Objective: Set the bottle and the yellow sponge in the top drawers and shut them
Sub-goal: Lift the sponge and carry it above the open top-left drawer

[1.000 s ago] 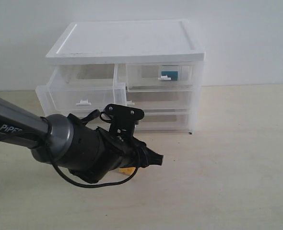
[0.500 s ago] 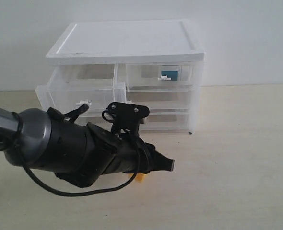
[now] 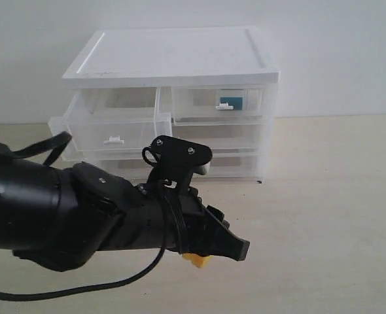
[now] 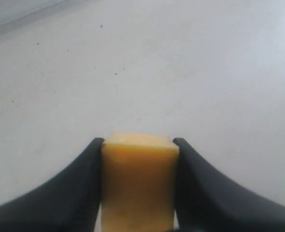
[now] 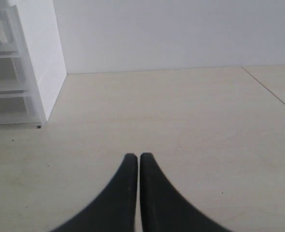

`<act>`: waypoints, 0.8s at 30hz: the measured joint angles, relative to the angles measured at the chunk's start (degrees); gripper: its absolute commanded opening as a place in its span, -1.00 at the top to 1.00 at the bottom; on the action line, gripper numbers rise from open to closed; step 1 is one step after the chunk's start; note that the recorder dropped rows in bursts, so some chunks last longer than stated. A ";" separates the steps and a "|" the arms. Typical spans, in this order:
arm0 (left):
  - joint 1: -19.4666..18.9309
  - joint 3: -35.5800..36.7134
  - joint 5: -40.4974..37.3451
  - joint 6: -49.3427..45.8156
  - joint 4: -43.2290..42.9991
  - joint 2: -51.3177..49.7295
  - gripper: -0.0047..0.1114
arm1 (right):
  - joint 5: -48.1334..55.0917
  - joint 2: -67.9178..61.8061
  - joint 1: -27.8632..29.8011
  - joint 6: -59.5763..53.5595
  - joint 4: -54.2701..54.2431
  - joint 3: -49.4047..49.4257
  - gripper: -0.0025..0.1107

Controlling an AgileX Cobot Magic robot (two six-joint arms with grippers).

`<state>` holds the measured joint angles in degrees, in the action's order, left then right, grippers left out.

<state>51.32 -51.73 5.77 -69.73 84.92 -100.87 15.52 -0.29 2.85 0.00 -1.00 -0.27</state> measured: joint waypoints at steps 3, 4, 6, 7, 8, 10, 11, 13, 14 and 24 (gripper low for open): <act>0.00 1.59 -1.24 -0.56 0.00 3.12 0.84 | 0.00 0.00 0.00 0.00 0.00 0.00 0.96; 0.00 2.04 -2.07 -1.04 0.00 4.02 0.84 | 0.00 0.00 0.00 0.00 0.00 0.00 0.96; 0.00 2.92 -4.24 -1.48 0.00 5.35 0.84 | 0.00 0.00 0.00 0.00 0.00 0.00 0.96; 0.00 3.20 -5.77 -1.77 -0.55 5.87 0.84 | 0.00 0.00 0.00 0.00 0.00 0.00 0.96; 0.00 3.34 -8.22 -1.89 -1.37 6.43 0.84 | 0.00 0.00 0.00 0.00 0.00 0.00 0.96; 0.00 3.47 -13.69 -2.11 -3.14 7.35 0.84 | 0.00 0.00 0.00 0.00 0.00 0.00 0.96; 0.00 3.47 -15.83 -2.11 -3.99 7.96 0.84 | 0.00 0.00 0.00 0.00 0.00 0.00 0.96; 0.00 3.47 -19.86 -2.11 -6.92 9.47 0.84 | 0.00 0.00 0.00 0.00 0.00 0.00 0.96; 0.00 3.47 -20.78 -2.11 -8.47 10.21 0.84 | 0.00 0.00 0.00 0.00 0.00 0.00 0.96; -5.21 1.40 -26.83 -0.92 -16.51 23.72 0.84 | 0.00 0.00 0.00 0.00 0.00 0.00 0.96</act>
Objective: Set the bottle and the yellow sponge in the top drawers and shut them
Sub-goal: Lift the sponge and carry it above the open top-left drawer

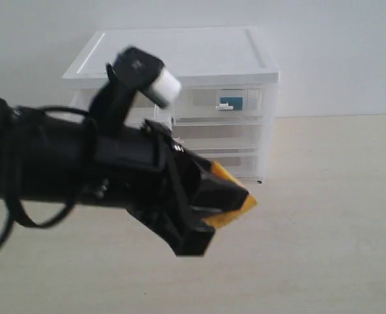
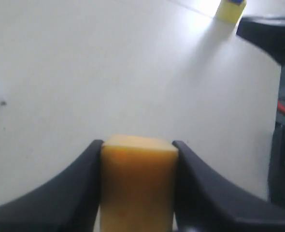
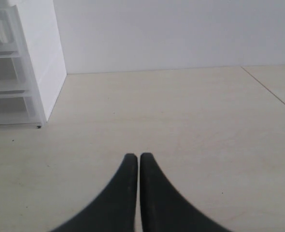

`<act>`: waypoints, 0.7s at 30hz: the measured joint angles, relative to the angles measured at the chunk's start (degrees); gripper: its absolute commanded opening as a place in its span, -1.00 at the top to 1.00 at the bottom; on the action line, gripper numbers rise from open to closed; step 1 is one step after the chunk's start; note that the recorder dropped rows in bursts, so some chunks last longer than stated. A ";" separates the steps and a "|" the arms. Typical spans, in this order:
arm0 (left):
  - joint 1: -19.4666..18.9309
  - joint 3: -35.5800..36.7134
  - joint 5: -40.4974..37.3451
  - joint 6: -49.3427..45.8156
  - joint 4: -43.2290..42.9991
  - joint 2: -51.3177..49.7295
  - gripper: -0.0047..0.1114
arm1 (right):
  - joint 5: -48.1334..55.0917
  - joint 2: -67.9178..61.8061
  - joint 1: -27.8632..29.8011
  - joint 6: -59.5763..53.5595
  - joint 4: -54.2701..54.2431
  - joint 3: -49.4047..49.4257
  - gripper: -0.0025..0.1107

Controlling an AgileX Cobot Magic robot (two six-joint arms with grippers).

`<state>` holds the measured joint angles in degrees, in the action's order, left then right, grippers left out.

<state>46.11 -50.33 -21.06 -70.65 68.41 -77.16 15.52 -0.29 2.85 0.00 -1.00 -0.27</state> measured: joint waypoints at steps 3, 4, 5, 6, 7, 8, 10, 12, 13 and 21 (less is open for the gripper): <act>-3.83 -2.32 -3.30 1.20 -3.06 3.33 0.84 | 0.00 0.00 0.00 0.00 0.00 0.00 0.96; -5.34 -3.37 -4.76 2.20 -4.84 4.09 0.84 | 0.00 0.00 0.00 0.00 0.00 0.00 0.96; -6.64 -4.26 -6.30 3.15 -7.12 4.47 0.84 | 0.00 0.00 0.00 0.00 0.00 0.00 0.96; -8.33 -5.45 -8.08 4.42 -9.65 4.73 0.84 | 0.00 0.00 0.00 0.00 0.00 0.00 0.96; -10.05 -6.64 -9.97 5.89 -12.32 4.72 0.84 | 0.00 0.00 0.00 0.00 0.00 0.00 0.96; -11.44 -7.81 -11.52 7.30 -14.50 4.72 0.84 | 0.00 0.00 0.00 0.00 0.00 0.00 0.96; -14.74 -10.07 -15.13 9.53 -19.52 4.47 0.84 | 0.00 0.00 0.00 0.00 0.00 0.00 0.96; -17.84 -11.93 -17.54 10.57 -22.84 4.24 0.84 | 0.00 0.00 0.00 0.00 0.00 0.00 0.96; -19.32 -12.94 -18.74 10.86 -24.12 4.07 0.84 | 0.00 0.00 0.00 0.00 0.00 0.00 0.96; -28.80 -20.91 -27.67 5.16 -28.96 -2.47 0.84 | 0.00 0.00 0.00 0.00 0.00 0.00 0.96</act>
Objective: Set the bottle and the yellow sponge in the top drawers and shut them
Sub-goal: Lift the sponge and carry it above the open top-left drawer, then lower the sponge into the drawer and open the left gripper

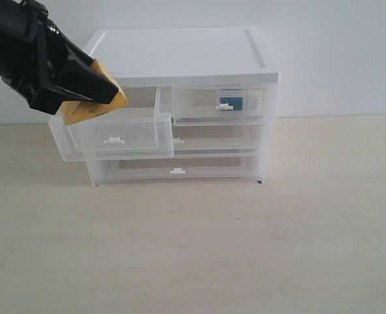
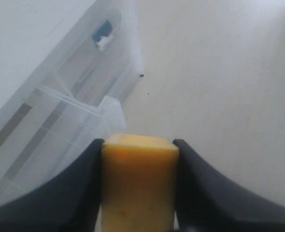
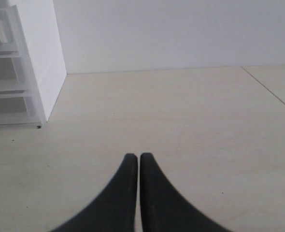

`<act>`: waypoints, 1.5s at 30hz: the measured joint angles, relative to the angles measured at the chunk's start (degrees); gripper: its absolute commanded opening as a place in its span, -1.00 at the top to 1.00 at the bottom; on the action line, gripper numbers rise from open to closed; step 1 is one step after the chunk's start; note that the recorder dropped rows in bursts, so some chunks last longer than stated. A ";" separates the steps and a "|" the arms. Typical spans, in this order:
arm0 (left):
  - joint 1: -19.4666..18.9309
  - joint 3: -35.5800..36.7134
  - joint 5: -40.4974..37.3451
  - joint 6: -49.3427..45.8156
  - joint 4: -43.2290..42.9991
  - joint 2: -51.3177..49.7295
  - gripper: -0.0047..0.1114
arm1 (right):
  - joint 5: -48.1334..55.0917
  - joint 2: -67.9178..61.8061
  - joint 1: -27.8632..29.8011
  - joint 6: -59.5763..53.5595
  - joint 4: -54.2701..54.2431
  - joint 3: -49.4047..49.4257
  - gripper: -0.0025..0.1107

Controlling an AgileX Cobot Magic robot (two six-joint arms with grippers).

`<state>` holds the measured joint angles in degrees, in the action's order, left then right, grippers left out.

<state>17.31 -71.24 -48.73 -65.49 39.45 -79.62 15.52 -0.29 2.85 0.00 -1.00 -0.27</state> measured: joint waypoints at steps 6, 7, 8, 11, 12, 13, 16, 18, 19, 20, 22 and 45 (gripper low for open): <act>-2.05 -5.23 -0.51 -6.74 -0.85 -7.45 0.84 | 0.00 0.00 0.00 0.00 0.00 0.00 0.96; -2.18 -6.29 -0.51 -7.15 -1.05 -8.82 0.84 | 0.00 0.00 0.00 0.00 0.00 0.00 0.96; -2.18 -7.28 -0.51 -7.56 -1.29 -10.13 0.84 | 0.00 0.00 0.00 0.00 0.00 0.00 0.96; -2.18 -9.35 -0.51 -8.61 -1.28 -13.29 0.84 | 0.00 0.00 0.00 0.00 0.00 0.00 0.96; -2.29 -9.85 -0.51 -9.08 -1.39 -14.21 0.84 | 0.00 0.00 0.00 0.00 0.00 0.00 0.96; -2.53 -10.14 -0.51 -9.58 -1.39 -15.04 0.84 | 0.00 0.00 0.00 0.00 0.00 0.00 0.96; -2.97 -10.60 0.31 -12.13 -1.51 -17.19 0.84 | 0.00 0.00 0.00 0.00 0.00 0.00 0.96; -3.16 -10.60 1.52 -12.51 -1.51 -18.16 0.84 | 0.00 0.00 0.00 0.00 0.00 0.00 0.96; -3.26 -10.71 2.08 -12.63 -1.36 -18.38 0.84 | 0.00 0.00 0.00 0.00 0.00 0.00 0.96; -3.26 -10.84 2.77 -12.84 -1.36 -18.53 0.84 | 0.00 0.00 0.00 0.00 0.00 0.00 0.96; -3.26 -10.90 4.87 -13.16 -0.64 -19.36 0.84 | 0.00 0.00 0.00 0.00 0.00 0.00 0.96; -3.26 -10.90 13.03 -14.71 3.68 -23.03 0.11 | 0.00 0.00 0.00 0.00 0.00 0.00 0.96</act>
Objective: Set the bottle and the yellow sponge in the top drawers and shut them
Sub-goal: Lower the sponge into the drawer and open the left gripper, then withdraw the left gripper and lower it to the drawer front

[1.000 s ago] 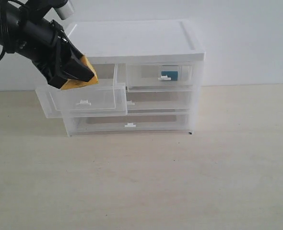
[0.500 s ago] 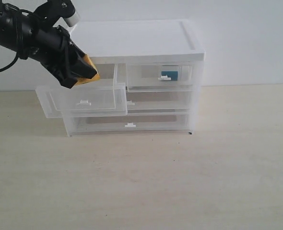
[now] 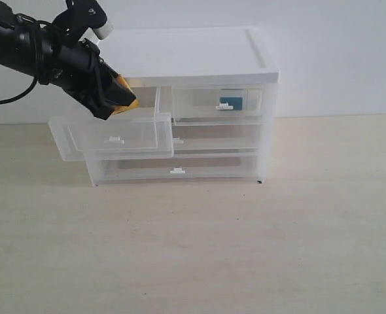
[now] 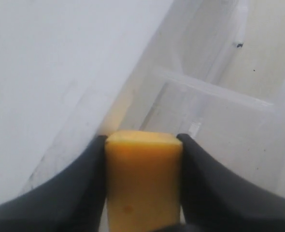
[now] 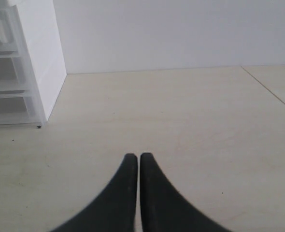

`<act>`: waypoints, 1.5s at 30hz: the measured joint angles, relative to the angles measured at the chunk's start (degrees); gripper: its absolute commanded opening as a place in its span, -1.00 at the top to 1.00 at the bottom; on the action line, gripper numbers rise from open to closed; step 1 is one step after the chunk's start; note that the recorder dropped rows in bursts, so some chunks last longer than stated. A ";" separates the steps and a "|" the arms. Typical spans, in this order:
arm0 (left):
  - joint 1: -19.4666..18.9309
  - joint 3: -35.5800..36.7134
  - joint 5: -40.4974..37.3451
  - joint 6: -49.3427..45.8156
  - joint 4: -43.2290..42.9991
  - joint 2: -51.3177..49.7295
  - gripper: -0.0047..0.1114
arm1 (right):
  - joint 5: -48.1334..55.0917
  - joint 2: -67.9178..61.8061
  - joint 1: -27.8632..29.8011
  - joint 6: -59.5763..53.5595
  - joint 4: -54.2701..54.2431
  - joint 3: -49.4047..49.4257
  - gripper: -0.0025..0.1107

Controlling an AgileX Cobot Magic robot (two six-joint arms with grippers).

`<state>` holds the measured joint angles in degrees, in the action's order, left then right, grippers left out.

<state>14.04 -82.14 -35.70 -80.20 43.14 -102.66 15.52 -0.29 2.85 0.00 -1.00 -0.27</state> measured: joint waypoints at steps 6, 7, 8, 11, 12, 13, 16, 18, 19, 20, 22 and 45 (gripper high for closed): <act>0.00 0.00 -0.83 0.00 0.96 0.10 -0.05 | 0.00 0.00 0.00 0.00 0.00 0.00 0.96; 0.12 0.00 -0.83 0.00 1.34 0.10 -0.05 | 0.00 0.00 0.00 0.00 0.00 0.00 0.96; 0.12 0.00 -0.83 0.00 1.44 0.10 -0.05 | 0.00 0.00 0.00 0.00 0.00 0.00 0.96; 0.21 0.00 -0.62 0.17 1.72 0.21 -0.05 | 0.00 0.00 0.00 0.00 0.00 0.00 0.96; 0.21 0.00 -0.52 0.17 1.72 0.21 -0.05 | 0.00 0.00 0.00 0.00 0.00 0.00 0.96; 0.21 0.00 -0.49 0.31 1.72 0.32 -0.04 | 0.00 0.00 0.00 0.00 0.00 0.00 0.96; 0.24 0.11 0.40 2.11 1.72 1.29 0.08 | 0.00 0.00 0.00 0.00 0.00 0.00 0.96; 0.24 0.11 3.21 4.39 1.53 2.57 0.34 | 0.00 0.00 0.00 0.00 0.00 0.00 0.96; -0.04 0.11 3.47 5.48 1.14 3.22 0.51 | 0.00 0.00 0.00 0.00 0.00 0.00 0.96; -0.16 0.11 3.47 6.92 0.32 4.16 0.68 | 0.00 0.00 0.00 0.00 0.00 0.00 0.96; -0.18 0.11 2.57 9.58 -1.59 6.02 0.84 | 0.00 0.00 0.00 0.00 0.00 0.00 0.96; 2.39 34.46 33.23 48.84 -17.69 31.06 0.84 | 0.00 0.00 0.00 0.00 0.00 0.00 0.96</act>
<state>16.43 -47.68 -2.47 -31.36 25.44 -71.60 15.52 -0.29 2.85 0.00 -1.00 -0.27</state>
